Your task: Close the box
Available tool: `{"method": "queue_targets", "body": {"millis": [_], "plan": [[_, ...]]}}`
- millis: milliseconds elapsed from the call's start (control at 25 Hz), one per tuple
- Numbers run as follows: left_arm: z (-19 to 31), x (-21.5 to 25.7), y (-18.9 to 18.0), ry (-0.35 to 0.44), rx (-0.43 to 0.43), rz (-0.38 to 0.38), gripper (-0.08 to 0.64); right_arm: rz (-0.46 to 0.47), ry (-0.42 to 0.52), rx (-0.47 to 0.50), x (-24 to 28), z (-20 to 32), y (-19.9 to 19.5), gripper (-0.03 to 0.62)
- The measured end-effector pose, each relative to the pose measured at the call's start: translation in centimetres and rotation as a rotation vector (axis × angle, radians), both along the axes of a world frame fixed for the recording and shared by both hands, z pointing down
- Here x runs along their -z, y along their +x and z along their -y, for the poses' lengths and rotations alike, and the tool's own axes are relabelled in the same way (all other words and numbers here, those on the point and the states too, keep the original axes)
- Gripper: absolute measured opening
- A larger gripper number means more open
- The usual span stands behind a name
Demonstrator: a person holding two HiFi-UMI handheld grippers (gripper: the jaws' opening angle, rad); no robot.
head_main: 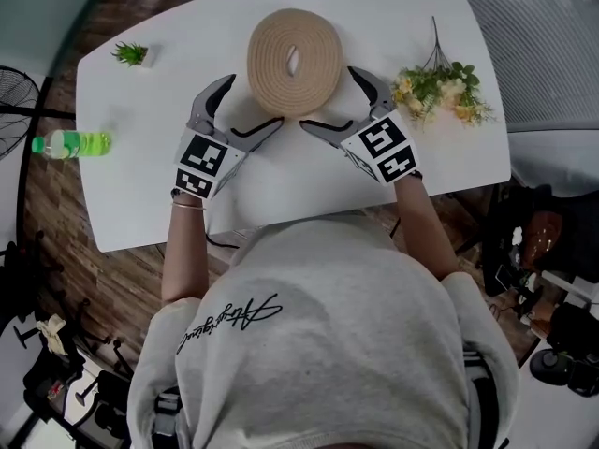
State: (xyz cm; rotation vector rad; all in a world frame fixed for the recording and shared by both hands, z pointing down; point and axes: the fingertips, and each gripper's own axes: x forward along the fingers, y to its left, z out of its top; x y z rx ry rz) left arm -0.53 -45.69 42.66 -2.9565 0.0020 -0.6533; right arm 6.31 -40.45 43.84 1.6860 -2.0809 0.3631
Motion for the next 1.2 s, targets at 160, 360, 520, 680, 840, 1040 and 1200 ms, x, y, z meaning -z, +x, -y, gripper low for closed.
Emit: {"method": "queue_targets", "body": {"millis": [160,360,520,680,840,1040,1200], "plan": [[-0.1,1.7,-0.8,0.012,0.023,-0.048,0.463,0.017,0.047,-0.019,1.7,-0.5,0.2,0.548],[-0.9,4.2,-1.3,0.017,0.042,-0.120,0.462,0.022,0.169,-0.029,5.5,-0.8,-0.1,0.533],[-2.1,5.9,-1.2,0.034,0.035,-0.168,0.462,0.012,0.234,-0.023,7.6,-1.2,-0.6,0.519],[-2.7,7.7,-1.4,0.040,0.049,-0.223,0.457,0.025,0.289,-0.020,9.4,-1.6,-1.0,0.504],[-2.7,10.0,-2.0,-0.025,0.096,-0.316,0.380,0.056,0.340,-0.028,10.9,-2.0,-1.2,0.474],[-2.9,12.6,-2.7,-0.089,0.120,-0.441,0.303,0.078,0.398,0.000,12.5,-2.6,-1.7,0.369],[-3.2,13.6,-2.9,-0.081,0.121,-0.464,0.252,0.099,0.437,-0.011,13.6,-3.2,-1.4,0.294]]}}
